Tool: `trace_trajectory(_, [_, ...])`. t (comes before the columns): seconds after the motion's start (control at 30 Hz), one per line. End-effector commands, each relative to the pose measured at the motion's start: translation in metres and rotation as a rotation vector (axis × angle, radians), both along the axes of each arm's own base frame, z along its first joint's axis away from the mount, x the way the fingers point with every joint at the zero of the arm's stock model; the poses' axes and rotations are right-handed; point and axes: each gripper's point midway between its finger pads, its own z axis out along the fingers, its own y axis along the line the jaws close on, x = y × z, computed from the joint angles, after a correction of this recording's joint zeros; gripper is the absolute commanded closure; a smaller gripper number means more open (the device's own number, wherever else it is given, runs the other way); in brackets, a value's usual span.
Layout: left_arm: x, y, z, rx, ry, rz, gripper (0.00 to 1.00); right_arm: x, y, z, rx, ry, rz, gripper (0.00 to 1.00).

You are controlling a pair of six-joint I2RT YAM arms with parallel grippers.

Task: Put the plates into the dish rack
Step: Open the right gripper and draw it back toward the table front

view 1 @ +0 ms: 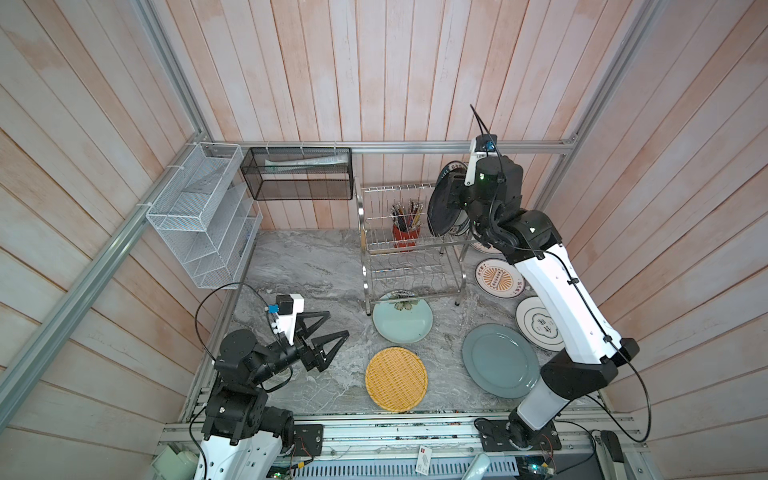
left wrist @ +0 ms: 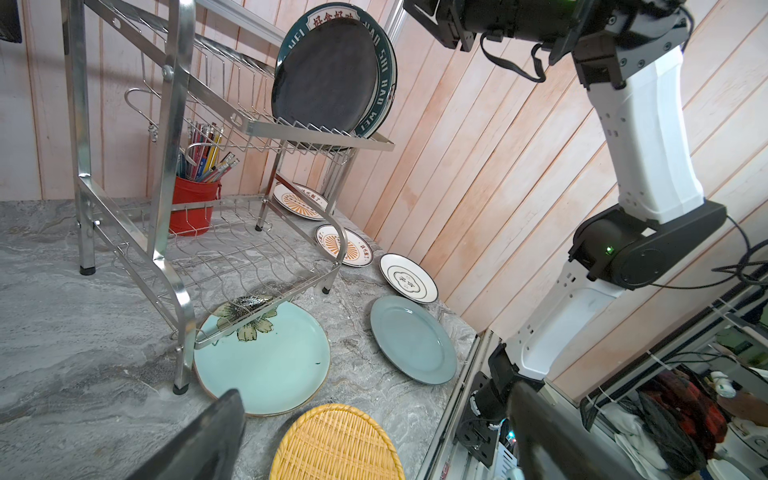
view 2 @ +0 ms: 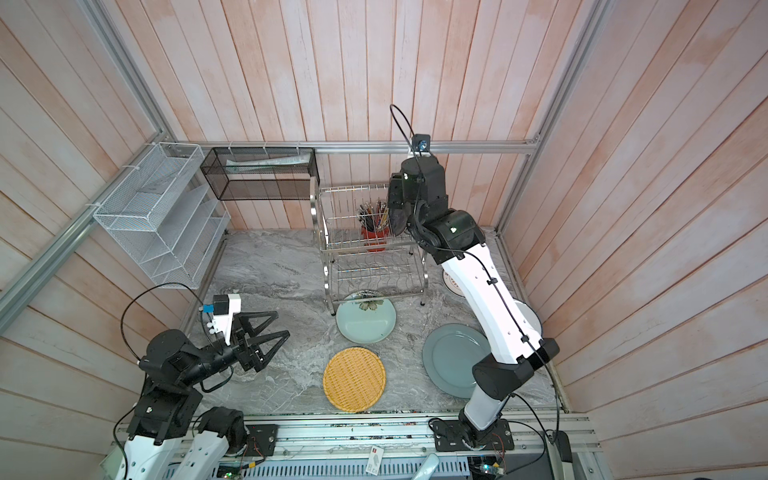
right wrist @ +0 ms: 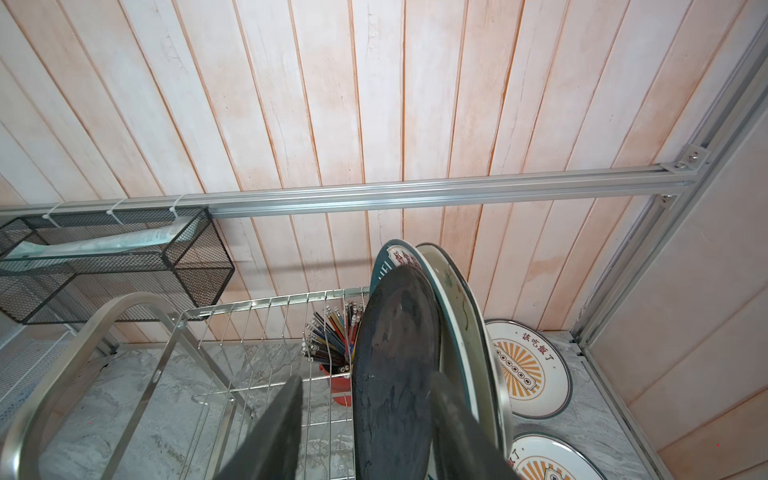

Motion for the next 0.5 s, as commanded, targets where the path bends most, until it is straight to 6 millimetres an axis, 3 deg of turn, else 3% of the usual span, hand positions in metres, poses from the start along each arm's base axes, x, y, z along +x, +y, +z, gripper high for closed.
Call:
trace_trajectory(0.0, [0.006,-0.002,-0.007,-0.001,0.035,0.010,0.00,-0.029,-0.008,0.023,0.033,-0.039,0.056,0.44])
trace_trajectory(0.1, [0.006,-0.004,-0.010,-0.022,0.080,-0.005,0.00,-0.048,-0.016,0.023,0.046,-0.056,0.089,0.36])
trace_trajectory(0.23, [0.008,-0.001,-0.012,-0.036,0.137,0.034,0.00,-0.075,-0.027,0.006,0.063,-0.055,0.132,0.29])
trace_trajectory(0.37, [0.011,-0.003,-0.025,-0.075,0.250,0.032,0.00,-0.095,-0.033,-0.034,0.068,-0.002,0.181,0.24])
trace_trajectory(0.47, [0.018,-0.003,-0.047,-0.073,0.356,0.053,0.00,-0.109,-0.039,-0.062,0.084,0.033,0.199,0.22])
